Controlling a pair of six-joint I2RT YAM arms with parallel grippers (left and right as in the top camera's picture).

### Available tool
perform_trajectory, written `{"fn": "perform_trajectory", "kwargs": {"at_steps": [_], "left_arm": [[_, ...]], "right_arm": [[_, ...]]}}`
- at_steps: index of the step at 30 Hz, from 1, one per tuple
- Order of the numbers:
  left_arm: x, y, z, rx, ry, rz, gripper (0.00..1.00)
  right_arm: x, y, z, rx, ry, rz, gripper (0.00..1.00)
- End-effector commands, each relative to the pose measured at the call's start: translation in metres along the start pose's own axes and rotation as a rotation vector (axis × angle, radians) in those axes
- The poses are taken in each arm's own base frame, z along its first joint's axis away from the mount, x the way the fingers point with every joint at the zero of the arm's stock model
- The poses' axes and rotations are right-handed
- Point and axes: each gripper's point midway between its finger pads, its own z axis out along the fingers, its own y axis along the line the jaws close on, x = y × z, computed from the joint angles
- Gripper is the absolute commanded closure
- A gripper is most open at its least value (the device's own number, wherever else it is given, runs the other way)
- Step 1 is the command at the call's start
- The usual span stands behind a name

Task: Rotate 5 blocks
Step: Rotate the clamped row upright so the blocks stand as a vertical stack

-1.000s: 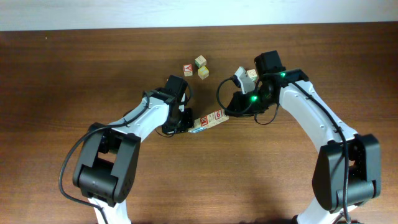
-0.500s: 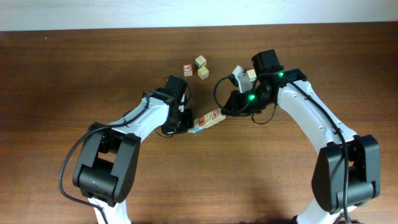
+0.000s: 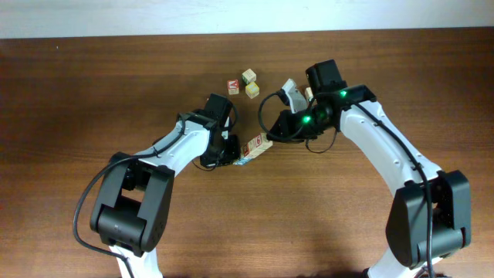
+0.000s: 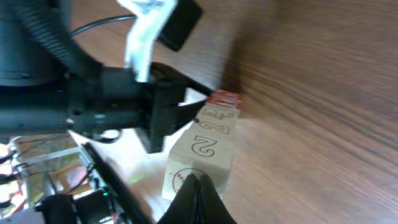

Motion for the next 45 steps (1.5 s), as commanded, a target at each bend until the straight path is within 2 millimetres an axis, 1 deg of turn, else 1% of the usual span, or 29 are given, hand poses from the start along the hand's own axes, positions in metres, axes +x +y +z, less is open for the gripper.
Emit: {"fn": "perform_trajectory", "kwargs": {"at_steps": [1, 9, 14, 19, 24, 31, 40, 45], "left_arm": [[0.012, -0.037, 0.000, 0.154, 0.060, 0.034, 1.00], [0.010, -0.036, 0.000, 0.155, 0.058, 0.029, 1.00], [0.003, -0.018, -0.004, 0.145, 0.056, -0.022, 1.00], [-0.002, -0.010, -0.006, 0.142, 0.050, -0.048, 1.00], [-0.003, -0.009, -0.007, 0.142, 0.049, -0.050, 1.00], [-0.003, -0.009, -0.007, 0.142, 0.049, -0.050, 1.00], [-0.003, -0.009, -0.007, 0.142, 0.049, -0.050, 1.00], [-0.003, -0.009, -0.006, 0.140, 0.047, -0.050, 1.00]], "right_arm": [[0.017, 0.002, 0.023, 0.004, 0.072, 0.013, 0.96], [0.015, 0.002, 0.023, 0.004, 0.067, 0.015, 0.96], [0.015, 0.002, 0.023, 0.004, 0.066, 0.016, 0.96], [0.014, 0.002, 0.023, 0.003, 0.063, 0.020, 0.96], [0.014, 0.003, 0.023, 0.003, 0.061, 0.020, 0.96], [0.013, 0.008, 0.027, -0.003, 0.059, 0.005, 0.96], [0.013, 0.009, 0.027, -0.004, 0.059, 0.004, 0.96], [0.007, 0.014, 0.024, -0.008, 0.047, -0.011, 0.96]]}}
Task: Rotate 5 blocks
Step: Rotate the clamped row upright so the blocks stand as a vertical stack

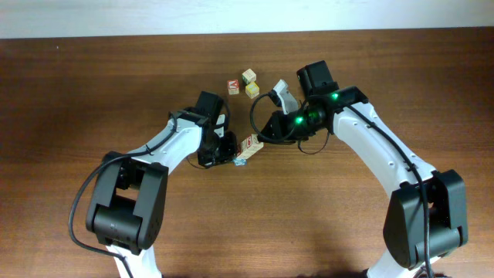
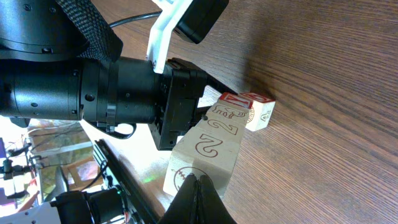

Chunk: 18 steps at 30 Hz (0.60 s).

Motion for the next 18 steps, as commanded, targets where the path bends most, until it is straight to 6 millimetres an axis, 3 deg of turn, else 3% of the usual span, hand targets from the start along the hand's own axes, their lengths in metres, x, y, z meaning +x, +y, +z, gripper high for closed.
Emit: {"fn": "perform_trajectory", "kwargs": {"at_steps": [1, 5, 18], "left_arm": [[-0.001, -0.008, 0.000, 0.038, 0.009, 0.001, 1.00], [-0.001, -0.008, 0.000, 0.038, 0.009, 0.001, 1.00], [-0.001, -0.008, 0.000, 0.038, 0.009, 0.001, 1.00]], "right_arm": [[0.005, -0.001, 0.014, 0.031, 0.037, -0.006, 0.96], [0.003, 0.011, 0.017, 0.032, 0.035, -0.040, 0.96], [-0.003, 0.012, 0.018, 0.035, 0.016, -0.029, 0.96]]}}
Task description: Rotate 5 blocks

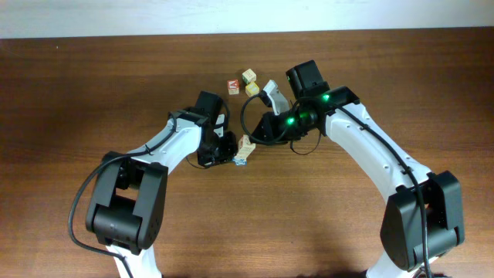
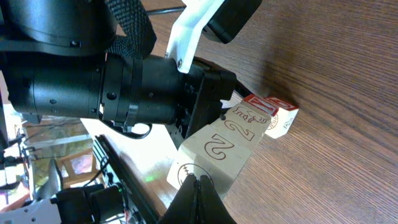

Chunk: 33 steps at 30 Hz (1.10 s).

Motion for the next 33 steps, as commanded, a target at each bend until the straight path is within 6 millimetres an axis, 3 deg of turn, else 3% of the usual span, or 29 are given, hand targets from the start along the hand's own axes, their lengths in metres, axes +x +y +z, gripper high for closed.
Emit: {"fn": "perform_trajectory", "kwargs": {"at_steps": [1, 19, 28, 33], "left_arm": [[-0.001, -0.009, 0.000, 0.037, 0.010, 0.004, 1.00], [-0.007, -0.014, -0.006, 0.057, -0.006, 0.007, 1.00], [-0.018, 0.008, -0.016, 0.052, -0.021, -0.067, 1.00], [-0.016, 0.004, -0.017, 0.078, -0.008, -0.070, 1.00]], "right_arm": [[-0.002, -0.007, 0.011, 0.038, 0.006, 0.014, 0.96], [-0.004, 0.000, 0.015, 0.029, -0.001, 0.010, 0.96], [-0.004, 0.000, 0.015, 0.029, -0.001, 0.013, 0.96], [-0.004, 0.000, 0.015, 0.029, -0.001, 0.013, 0.96]]}}
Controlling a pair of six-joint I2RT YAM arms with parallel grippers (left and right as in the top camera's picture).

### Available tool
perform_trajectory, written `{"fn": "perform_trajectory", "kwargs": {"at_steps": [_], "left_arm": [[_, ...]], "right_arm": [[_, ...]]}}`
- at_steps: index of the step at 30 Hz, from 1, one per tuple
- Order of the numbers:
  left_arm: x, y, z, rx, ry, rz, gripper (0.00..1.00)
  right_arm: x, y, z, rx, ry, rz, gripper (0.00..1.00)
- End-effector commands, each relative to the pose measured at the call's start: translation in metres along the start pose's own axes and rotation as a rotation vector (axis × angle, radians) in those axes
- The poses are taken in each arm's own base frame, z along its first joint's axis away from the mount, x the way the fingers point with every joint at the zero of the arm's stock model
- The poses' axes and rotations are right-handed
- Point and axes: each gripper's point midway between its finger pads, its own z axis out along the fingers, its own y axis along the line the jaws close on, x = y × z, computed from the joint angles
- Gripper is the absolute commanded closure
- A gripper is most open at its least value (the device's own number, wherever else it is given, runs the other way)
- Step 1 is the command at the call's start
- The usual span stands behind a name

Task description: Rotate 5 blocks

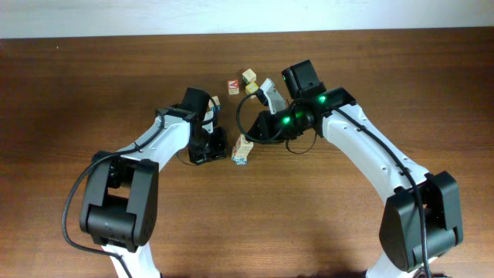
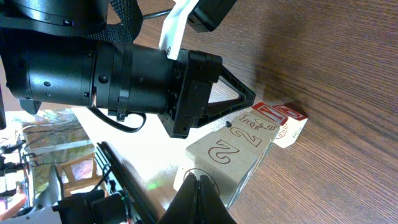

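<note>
A short row of wooden blocks point(image 1: 242, 149) lies just below the table's middle, running almost straight towards the camera's near side. In the right wrist view its near block bears a "2" point(image 2: 225, 151), followed by a second printed block point(image 2: 255, 124) and a red-lettered one point(image 2: 273, 112). A white block point(image 2: 292, 129) lies beside them. My right gripper point(image 2: 199, 198) is shut, its tips against the row's end block. My left gripper point(image 1: 214, 147) stands just left of the row, apart from it, and its jaws are seen side-on.
Three loose blocks sit behind the row: a red-printed one point(image 1: 233, 86), a pale one point(image 1: 248, 76) and a yellowish one point(image 1: 252, 89). Both arms crowd the middle of the brown table point(image 1: 386, 62).
My left gripper has drawn back to the left, leaving a gap to the row. The row has turned a little further, and the right gripper still touches its end.
The row first lay slanted, with my left gripper at its lower end and my shut right gripper at the upper end. At each later moment it lay further left and stood steeper. Now the left gripper is off it.
</note>
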Motion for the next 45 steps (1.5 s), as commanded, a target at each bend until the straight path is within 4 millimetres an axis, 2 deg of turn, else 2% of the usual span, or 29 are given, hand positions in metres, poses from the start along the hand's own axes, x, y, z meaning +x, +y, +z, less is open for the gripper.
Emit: {"fn": "perform_trajectory", "kwargs": {"at_steps": [1, 4, 7, 12, 27, 32, 45], "left_arm": [[-0.004, -0.013, -0.006, 0.056, 0.001, -0.001, 1.00], [-0.004, -0.021, -0.010, 0.094, 0.009, 0.002, 1.00], [-0.008, -0.029, -0.021, 0.149, 0.001, 0.001, 1.00], [-0.010, -0.024, -0.038, 0.161, -0.013, -0.018, 1.00], [0.001, -0.023, -0.037, 0.160, 0.032, -0.024, 1.00], [0.007, -0.029, -0.034, 0.157, 0.043, -0.005, 1.00], [0.007, -0.032, -0.033, 0.157, 0.041, 0.004, 1.00]], "right_arm": [[0.001, -0.006, 0.010, 0.028, 0.018, 0.008, 0.96], [0.002, -0.006, 0.010, 0.028, 0.019, 0.009, 0.96], [0.002, -0.006, 0.010, 0.028, 0.019, 0.009, 0.96], [0.002, -0.006, 0.010, 0.028, 0.019, 0.009, 0.96], [0.002, -0.006, 0.010, 0.028, 0.019, 0.012, 0.96], [0.002, -0.006, 0.010, 0.028, 0.019, 0.012, 0.96], [0.002, -0.006, 0.010, 0.028, 0.019, 0.012, 0.96]]}}
